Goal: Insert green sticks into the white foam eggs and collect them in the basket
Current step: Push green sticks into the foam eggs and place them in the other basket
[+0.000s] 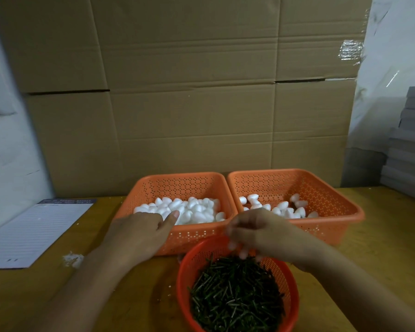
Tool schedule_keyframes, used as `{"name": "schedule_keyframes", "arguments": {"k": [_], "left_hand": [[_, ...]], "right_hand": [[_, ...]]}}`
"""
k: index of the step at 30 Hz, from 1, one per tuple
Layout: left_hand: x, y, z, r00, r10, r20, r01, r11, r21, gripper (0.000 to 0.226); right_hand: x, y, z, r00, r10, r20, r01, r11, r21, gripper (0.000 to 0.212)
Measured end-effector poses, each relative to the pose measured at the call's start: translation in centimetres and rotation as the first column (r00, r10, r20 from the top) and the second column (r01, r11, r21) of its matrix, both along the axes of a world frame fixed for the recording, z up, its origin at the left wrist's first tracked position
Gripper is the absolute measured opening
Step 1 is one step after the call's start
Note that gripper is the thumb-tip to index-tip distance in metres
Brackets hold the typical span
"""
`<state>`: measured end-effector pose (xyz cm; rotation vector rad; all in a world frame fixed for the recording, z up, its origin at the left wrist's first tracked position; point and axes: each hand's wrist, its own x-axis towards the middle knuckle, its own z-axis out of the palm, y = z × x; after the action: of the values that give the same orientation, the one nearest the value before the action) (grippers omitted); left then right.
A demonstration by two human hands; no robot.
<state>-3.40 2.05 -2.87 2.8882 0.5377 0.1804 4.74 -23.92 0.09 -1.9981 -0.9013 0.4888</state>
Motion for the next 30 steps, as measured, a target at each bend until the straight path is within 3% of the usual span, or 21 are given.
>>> {"name": "schedule_keyframes", "arguments": {"k": [5, 9, 20, 25, 27, 30], "left_hand": [[-0.7, -0.9, 0.4, 0.997, -0.07, 0.04, 0.069, 0.997, 0.023, 0.074], [-0.8, -1.4, 0.8, 0.994, -0.104, 0.041, 0.101, 0.993, 0.06, 0.091], [-0.9, -0.9, 1.0, 0.985, -0.14, 0.099, 0.147, 0.987, -0.07, 0.08], [-0.7, -1.2, 1.4, 0.968, -0.182, 0.174, 0.209, 0.966, -0.15, 0.055], [-0.6, -1.3, 1.3, 0.967, -0.163, 0.198, 0.193, 0.97, -0.146, 0.044], [-0.7, -1.5, 1.0, 0.979, -0.143, 0.145, 0.153, 0.986, -0.061, 0.052]], "right_hand": [[-0.6, 0.5, -0.8, 0.917, 0.247, 0.313, -0.165, 0.95, -0.265, 0.019], [-0.9, 0.6, -1.3, 0.891, 0.346, 0.293, -0.218, 0.893, -0.393, 0.029], [-0.9, 0.8, -2.0, 0.882, 0.362, 0.301, -0.236, 0.893, -0.384, 0.025], [-0.7, 0.7, -2.0, 0.885, 0.355, 0.303, -0.241, 0.903, -0.356, 0.022], [-0.7, 0.8, -2.1, 0.882, 0.349, 0.318, -0.234, 0.908, -0.347, 0.021], [-0.6, 0.9, -2.3, 0.878, 0.343, 0.334, -0.226, 0.912, -0.342, 0.021]]}}
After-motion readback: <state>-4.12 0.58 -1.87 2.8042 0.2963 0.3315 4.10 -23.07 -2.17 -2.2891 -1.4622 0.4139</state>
